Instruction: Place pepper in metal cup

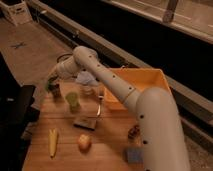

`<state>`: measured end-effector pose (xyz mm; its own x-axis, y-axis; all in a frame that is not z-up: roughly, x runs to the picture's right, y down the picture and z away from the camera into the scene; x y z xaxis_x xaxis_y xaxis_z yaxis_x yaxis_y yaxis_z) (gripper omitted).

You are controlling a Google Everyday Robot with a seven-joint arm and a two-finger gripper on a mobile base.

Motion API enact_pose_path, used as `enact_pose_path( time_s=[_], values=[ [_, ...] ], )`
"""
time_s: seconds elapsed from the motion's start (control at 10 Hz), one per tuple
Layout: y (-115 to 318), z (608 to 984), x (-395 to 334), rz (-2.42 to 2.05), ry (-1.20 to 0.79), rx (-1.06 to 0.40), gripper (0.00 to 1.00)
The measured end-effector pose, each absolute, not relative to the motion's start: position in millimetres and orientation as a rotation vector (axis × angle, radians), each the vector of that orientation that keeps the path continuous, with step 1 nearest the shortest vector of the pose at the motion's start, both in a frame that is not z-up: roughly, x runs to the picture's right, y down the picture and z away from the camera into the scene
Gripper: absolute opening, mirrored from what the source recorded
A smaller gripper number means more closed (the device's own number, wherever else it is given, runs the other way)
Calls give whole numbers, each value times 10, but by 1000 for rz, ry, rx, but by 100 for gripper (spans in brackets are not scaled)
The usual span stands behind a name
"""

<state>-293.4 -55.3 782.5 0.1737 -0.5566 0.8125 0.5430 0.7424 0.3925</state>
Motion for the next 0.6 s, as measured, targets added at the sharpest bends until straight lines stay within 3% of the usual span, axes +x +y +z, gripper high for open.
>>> enact_pose_path(
  time_s=[0.6],
  values=[
    [-545, 7951, -2927, -677, -1224, 70, 0]
  ],
)
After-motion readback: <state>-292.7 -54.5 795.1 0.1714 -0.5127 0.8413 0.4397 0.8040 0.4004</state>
